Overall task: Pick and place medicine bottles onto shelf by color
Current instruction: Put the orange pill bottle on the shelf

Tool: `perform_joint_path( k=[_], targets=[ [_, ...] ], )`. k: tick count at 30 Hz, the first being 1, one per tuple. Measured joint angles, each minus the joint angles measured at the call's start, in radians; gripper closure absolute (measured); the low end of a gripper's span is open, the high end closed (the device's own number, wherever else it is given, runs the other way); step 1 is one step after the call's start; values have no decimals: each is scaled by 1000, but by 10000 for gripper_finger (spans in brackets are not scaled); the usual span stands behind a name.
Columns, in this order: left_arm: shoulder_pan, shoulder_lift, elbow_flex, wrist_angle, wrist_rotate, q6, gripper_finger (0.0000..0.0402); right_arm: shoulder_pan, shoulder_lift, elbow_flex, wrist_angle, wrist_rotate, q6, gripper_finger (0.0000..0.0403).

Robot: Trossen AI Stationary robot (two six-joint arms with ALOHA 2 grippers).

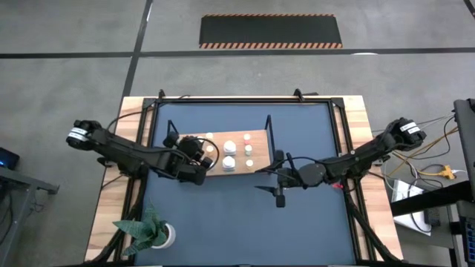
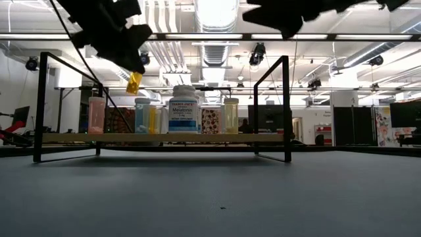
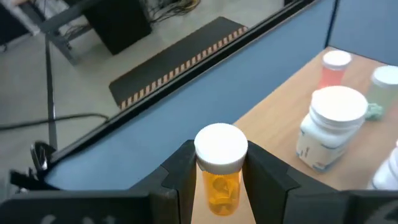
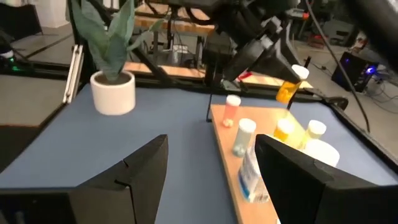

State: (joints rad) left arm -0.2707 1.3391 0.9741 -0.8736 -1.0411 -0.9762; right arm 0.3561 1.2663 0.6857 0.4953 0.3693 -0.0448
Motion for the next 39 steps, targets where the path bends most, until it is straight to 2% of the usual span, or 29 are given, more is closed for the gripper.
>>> perform_joint_path(
  k=[5, 8, 13, 16, 20, 26, 30, 34, 39],
  targets=[
    [-17, -60, 4, 12, -7, 144, 307, -53, 3, 127, -184, -3, -5, 170],
    [-40, -111, 2, 76, -7, 277, 307, -105, 24, 214, -291, -12, -23, 171],
    [-88, -208, -11, 283, 11, 603, 307, -203, 113, 387, -425, -131, -89, 176],
    [-109, -253, -58, 448, 113, 811, 307, -258, 186, 502, -533, -187, -158, 177],
    [-117, -293, -135, 608, 288, 977, 307, -329, 280, 635, -677, -251, -233, 177],
    [-109, -369, -193, 632, 290, 1008, 307, -436, 386, 762, -732, -408, -312, 175],
    [-111, -407, -224, 692, 280, 927, 307, -489, 426, 824, -732, -535, -328, 175],
    [-113, -426, -265, 778, 280, 819, 307, -501, 438, 848, -706, -641, -358, 177],
    [-113, -419, -278, 786, 281, 774, 307, -494, 439, 838, -672, -692, -345, 177]
  ],
)
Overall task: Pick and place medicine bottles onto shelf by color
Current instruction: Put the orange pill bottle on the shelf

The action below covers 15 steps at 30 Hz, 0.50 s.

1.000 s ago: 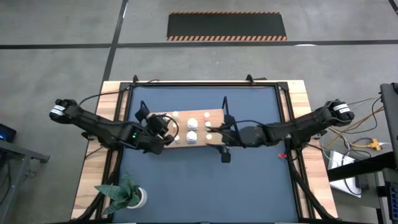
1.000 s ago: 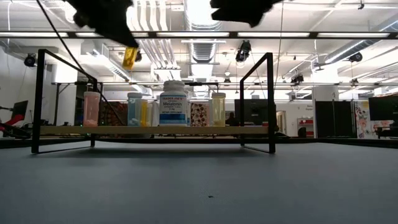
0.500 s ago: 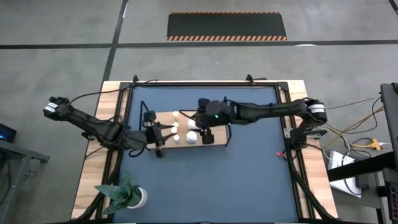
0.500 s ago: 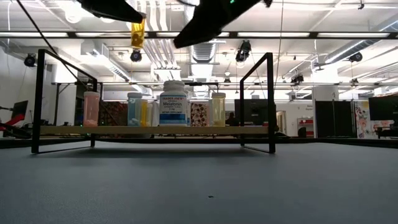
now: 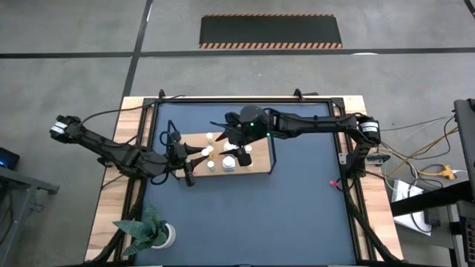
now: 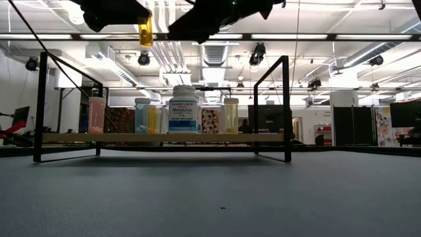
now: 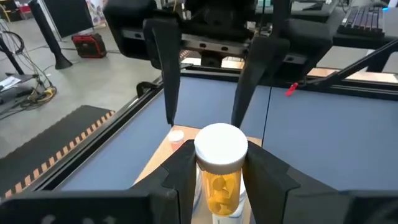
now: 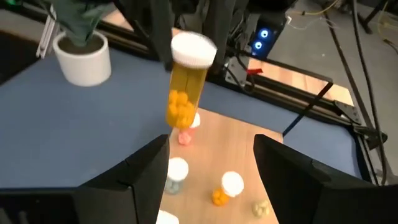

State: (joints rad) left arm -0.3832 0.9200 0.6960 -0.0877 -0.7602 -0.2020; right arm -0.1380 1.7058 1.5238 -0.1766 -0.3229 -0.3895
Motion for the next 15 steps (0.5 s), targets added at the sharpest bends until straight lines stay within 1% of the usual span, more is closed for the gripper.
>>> perform_joint_path(
  k=[3, 8, 12, 15],
  targets=[
    [0, 9, 0, 5, -1, 9, 307, 0, 0, -25, 63, 0, 35, 179],
    [1, 11, 0, 8, -15, 25, 307, 0, 0, -101, 223, 0, 79, 179],
    [2, 9, 0, 10, -124, 55, 307, 2, 0, -131, 317, 0, 111, 179],
    [2, 14, 0, 50, -139, 104, 307, 3, 0, -136, 375, 0, 142, 179]
  ],
)
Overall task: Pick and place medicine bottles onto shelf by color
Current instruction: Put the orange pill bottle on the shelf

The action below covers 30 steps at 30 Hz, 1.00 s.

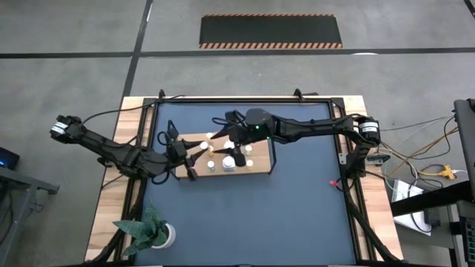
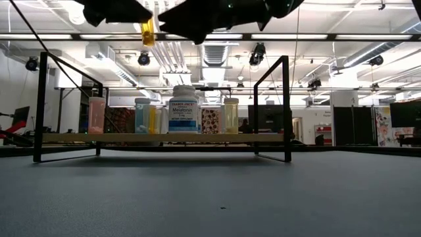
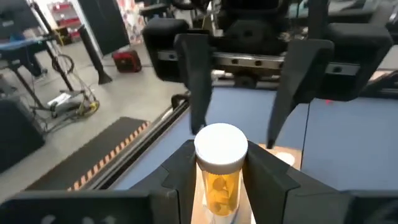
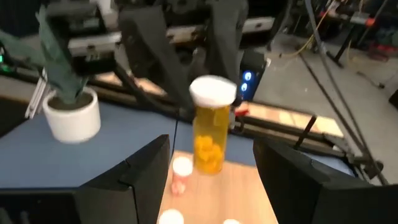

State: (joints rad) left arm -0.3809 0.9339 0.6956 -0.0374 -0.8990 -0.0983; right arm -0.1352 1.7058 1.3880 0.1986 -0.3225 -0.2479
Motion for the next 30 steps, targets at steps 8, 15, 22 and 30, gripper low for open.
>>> perform_joint_path(
  k=[8, 15, 22, 30],
  targets=[
    [0, 14, 0, 192, 0, 143, 307, 6, 0, 2, 27, 0, 12, 180],
    [0, 58, 0, 269, 36, 161, 307, 18, 0, 2, 47, 1, 2, 180],
    [0, 104, 0, 325, 37, 171, 301, 22, 0, 2, 46, 0, 1, 215],
    [0, 100, 0, 352, 34, 191, 291, 23, 0, 0, 45, -4, 0, 303]
  ],
)
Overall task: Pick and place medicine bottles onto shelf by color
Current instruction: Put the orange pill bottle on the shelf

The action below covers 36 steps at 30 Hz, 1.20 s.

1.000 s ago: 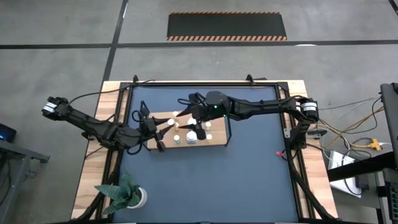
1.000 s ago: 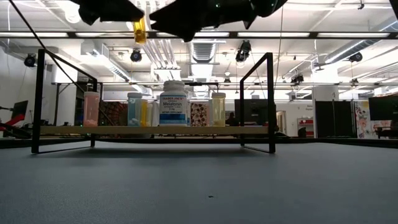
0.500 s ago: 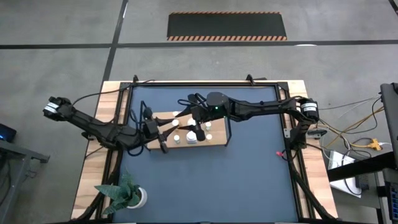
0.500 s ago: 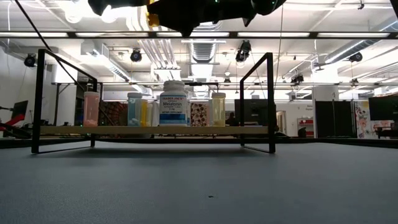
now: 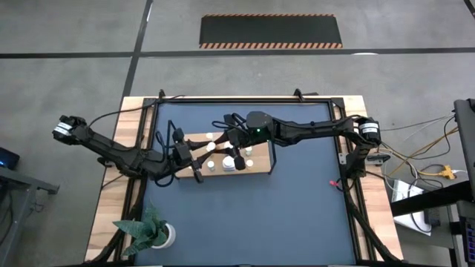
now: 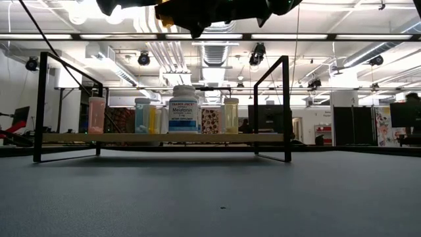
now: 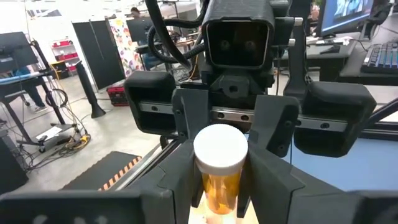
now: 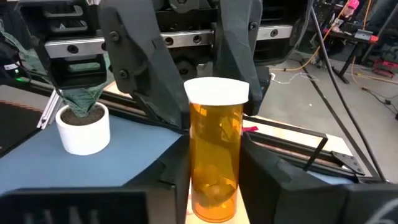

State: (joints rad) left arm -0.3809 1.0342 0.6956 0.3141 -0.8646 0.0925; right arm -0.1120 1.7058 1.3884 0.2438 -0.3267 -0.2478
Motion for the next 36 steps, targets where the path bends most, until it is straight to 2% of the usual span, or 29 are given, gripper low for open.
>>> perform_joint_path(
  k=[5, 14, 24, 29, 31, 36],
  targets=[
    [0, -1, 0, -3, 1, 1, 290, 0, 0, 0, -1, 1, -12, 328],
    [0, -23, 0, -26, 21, 24, 285, -1, 0, 0, -7, 4, -13, 305],
    [-2, -107, 2, -87, 52, 24, 205, -9, -19, -3, -89, 46, -6, 308],
    [-21, -112, -8, -146, 52, 18, 186, -8, -23, -40, -91, 39, 1, 312],
    [-29, -107, -16, -139, 52, 18, 185, -8, -24, -64, -71, 41, 9, 310],
    [-29, -107, -33, -104, 50, 18, 185, -6, 5, -115, 114, 40, 54, 310]
  ],
)
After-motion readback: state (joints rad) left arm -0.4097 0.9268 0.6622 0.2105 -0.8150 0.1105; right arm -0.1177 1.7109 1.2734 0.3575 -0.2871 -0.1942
